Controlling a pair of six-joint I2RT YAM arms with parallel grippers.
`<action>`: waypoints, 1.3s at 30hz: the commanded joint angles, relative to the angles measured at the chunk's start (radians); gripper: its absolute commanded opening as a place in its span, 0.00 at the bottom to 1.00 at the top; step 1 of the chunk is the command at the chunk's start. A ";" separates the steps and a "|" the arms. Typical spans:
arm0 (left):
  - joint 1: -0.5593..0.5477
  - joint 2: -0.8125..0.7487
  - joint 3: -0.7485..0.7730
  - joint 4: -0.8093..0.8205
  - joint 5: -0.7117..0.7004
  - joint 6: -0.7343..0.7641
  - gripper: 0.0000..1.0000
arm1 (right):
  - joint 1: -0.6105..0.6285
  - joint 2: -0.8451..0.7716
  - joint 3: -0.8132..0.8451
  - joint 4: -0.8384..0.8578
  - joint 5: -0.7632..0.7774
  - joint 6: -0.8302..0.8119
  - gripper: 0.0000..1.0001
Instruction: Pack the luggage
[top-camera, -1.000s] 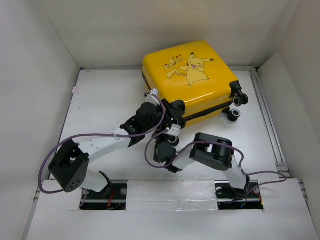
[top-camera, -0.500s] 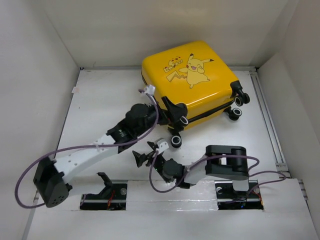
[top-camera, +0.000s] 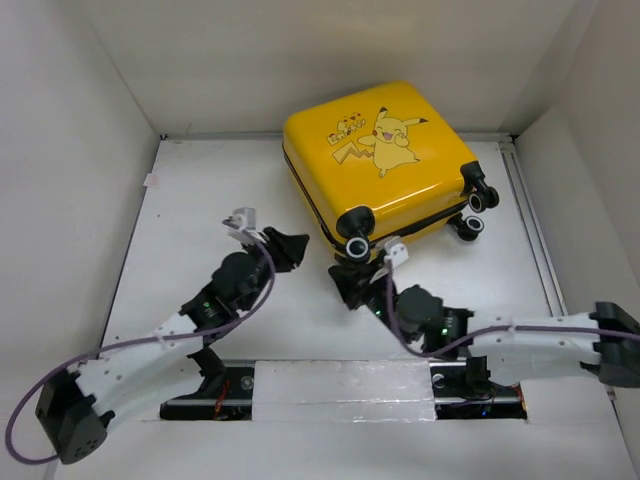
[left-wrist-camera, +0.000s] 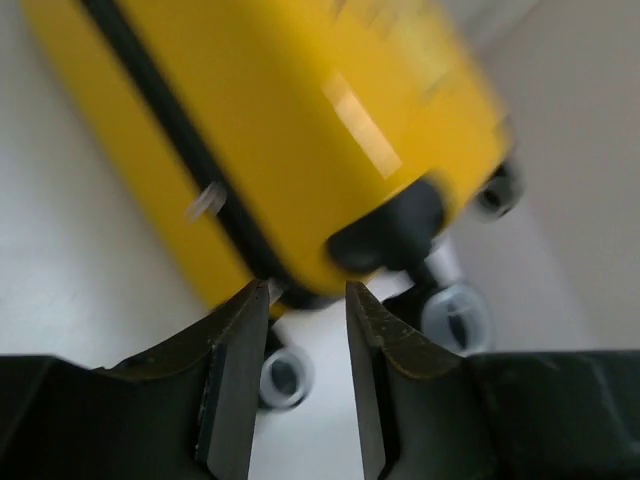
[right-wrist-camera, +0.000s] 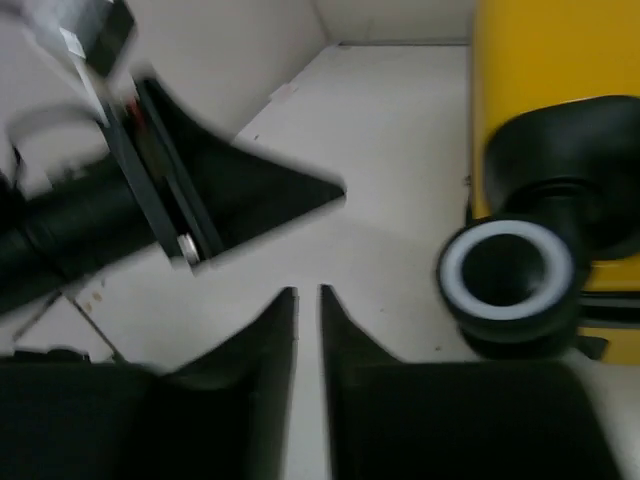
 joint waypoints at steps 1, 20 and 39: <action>0.000 0.089 -0.074 0.032 0.103 0.051 0.31 | -0.097 -0.147 0.025 -0.325 -0.052 0.039 0.19; -0.039 0.558 0.075 0.281 0.114 0.215 0.36 | -0.438 -0.006 0.224 -0.515 -0.206 -0.033 0.93; -0.039 0.687 0.161 0.250 0.015 0.260 0.00 | -0.504 0.128 0.278 -0.525 -0.348 -0.051 0.51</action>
